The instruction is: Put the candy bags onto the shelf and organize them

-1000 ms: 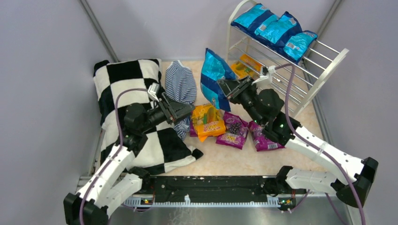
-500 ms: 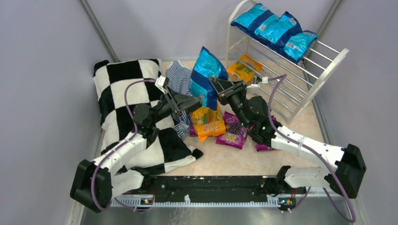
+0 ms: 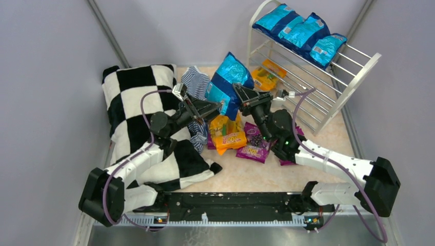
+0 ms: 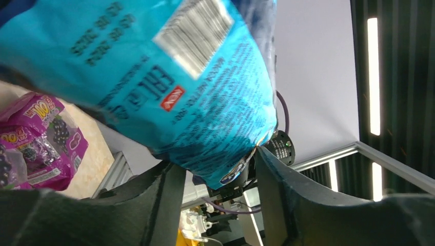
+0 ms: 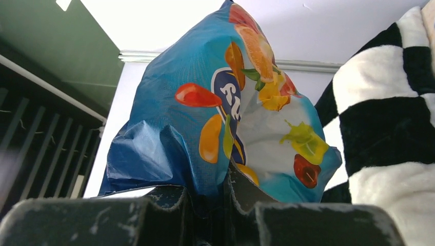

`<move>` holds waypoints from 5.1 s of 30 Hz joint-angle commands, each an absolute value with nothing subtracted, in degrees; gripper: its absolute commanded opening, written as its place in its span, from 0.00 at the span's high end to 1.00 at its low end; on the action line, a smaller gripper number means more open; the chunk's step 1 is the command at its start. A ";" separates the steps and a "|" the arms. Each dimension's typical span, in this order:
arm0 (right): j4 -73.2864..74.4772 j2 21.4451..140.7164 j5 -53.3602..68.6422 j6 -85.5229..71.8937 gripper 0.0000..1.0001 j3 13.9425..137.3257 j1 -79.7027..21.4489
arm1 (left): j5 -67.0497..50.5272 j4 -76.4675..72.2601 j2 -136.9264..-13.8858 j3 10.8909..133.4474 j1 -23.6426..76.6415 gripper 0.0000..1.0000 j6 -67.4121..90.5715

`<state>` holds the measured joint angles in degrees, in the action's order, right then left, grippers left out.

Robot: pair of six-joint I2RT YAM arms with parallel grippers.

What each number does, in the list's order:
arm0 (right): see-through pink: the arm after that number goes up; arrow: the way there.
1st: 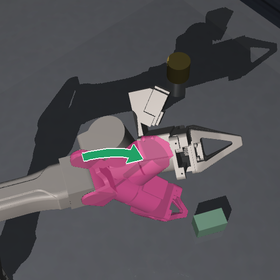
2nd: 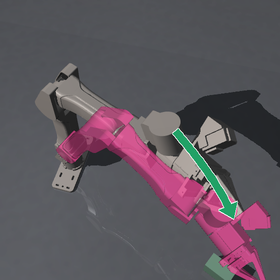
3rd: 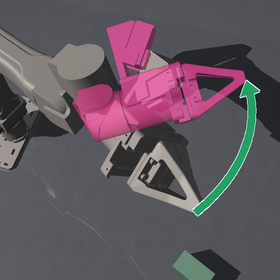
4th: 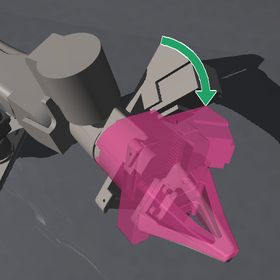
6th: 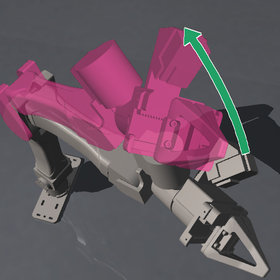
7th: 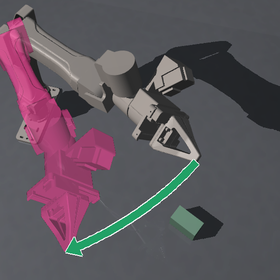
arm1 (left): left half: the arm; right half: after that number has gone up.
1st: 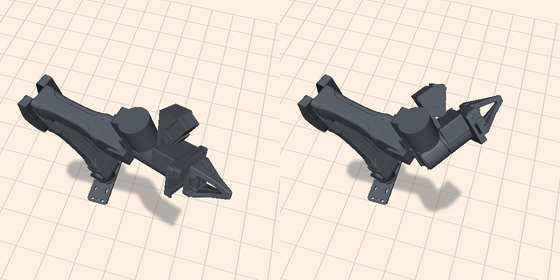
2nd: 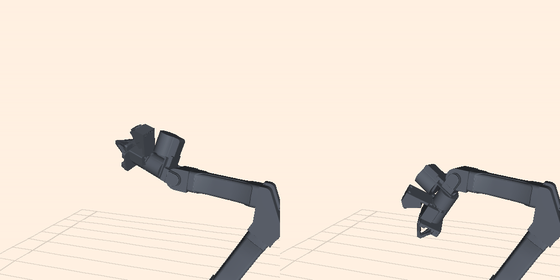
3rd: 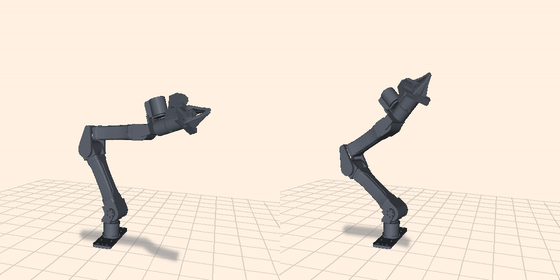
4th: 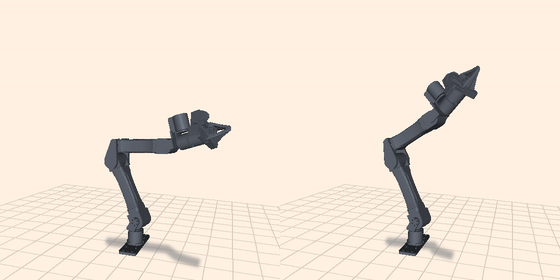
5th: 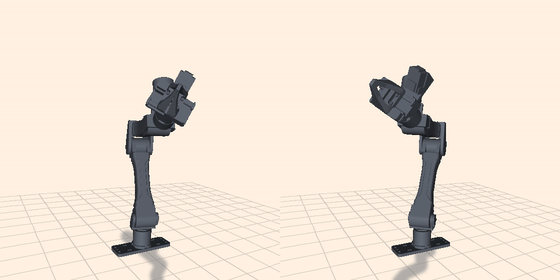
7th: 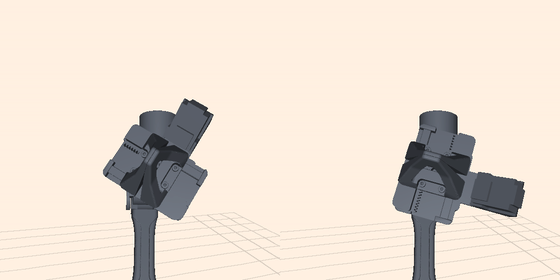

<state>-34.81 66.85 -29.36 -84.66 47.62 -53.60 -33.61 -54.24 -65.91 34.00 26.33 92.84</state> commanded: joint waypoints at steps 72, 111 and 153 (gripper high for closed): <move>-7.69 57.77 -19.57 15.43 1.00 72.61 -50.06 | -14.79 18.23 -44.45 72.43 21.66 0.01 43.46; -26.51 79.40 -47.96 54.79 1.00 96.40 -12.48 | -19.08 23.03 -49.61 70.82 21.64 0.01 36.47; -7.18 73.70 -29.39 35.08 0.35 76.88 -8.09 | -23.73 21.14 -50.19 67.18 21.65 0.01 38.00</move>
